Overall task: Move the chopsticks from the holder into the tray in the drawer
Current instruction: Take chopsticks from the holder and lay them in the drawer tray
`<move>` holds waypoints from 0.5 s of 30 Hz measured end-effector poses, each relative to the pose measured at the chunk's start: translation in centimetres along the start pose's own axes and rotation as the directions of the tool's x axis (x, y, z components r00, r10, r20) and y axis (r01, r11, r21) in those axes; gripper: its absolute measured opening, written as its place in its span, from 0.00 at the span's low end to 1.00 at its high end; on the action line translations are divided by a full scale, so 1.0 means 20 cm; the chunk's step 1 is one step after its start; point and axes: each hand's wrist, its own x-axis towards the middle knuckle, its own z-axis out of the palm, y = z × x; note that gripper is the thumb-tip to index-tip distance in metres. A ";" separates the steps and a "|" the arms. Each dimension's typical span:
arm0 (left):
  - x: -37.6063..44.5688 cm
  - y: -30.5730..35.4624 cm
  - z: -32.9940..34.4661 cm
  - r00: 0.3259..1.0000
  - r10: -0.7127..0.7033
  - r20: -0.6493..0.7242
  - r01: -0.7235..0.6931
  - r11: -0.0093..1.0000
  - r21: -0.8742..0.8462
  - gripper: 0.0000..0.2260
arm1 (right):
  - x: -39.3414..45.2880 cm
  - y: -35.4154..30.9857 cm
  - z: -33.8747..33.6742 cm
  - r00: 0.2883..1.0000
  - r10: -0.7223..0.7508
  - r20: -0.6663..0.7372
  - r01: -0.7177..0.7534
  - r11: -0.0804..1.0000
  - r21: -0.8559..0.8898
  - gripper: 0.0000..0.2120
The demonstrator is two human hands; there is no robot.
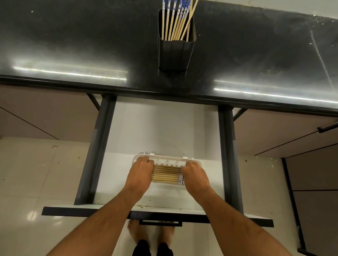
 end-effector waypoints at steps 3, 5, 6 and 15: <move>0.01 -0.01 0.00 1.000 -0.012 0.014 0.011 1.000 0.020 0.15 | 0.01 0.00 0.00 1.000 -0.016 0.004 0.016 1.000 -0.021 0.22; 0.01 -0.02 -0.01 1.000 -0.006 0.020 0.006 1.000 0.012 0.13 | 0.01 0.00 -0.01 0.999 -0.034 0.002 0.034 0.998 -0.052 0.22; 0.01 -0.02 -0.01 1.000 -0.005 0.025 0.005 1.000 0.004 0.13 | 0.02 0.01 -0.01 0.999 -0.044 0.001 0.044 0.996 -0.074 0.21; 0.01 -0.02 -0.01 0.999 -0.014 0.045 0.013 1.000 0.020 0.12 | 0.03 0.04 -0.02 0.998 -0.066 0.018 0.068 0.990 -0.124 0.18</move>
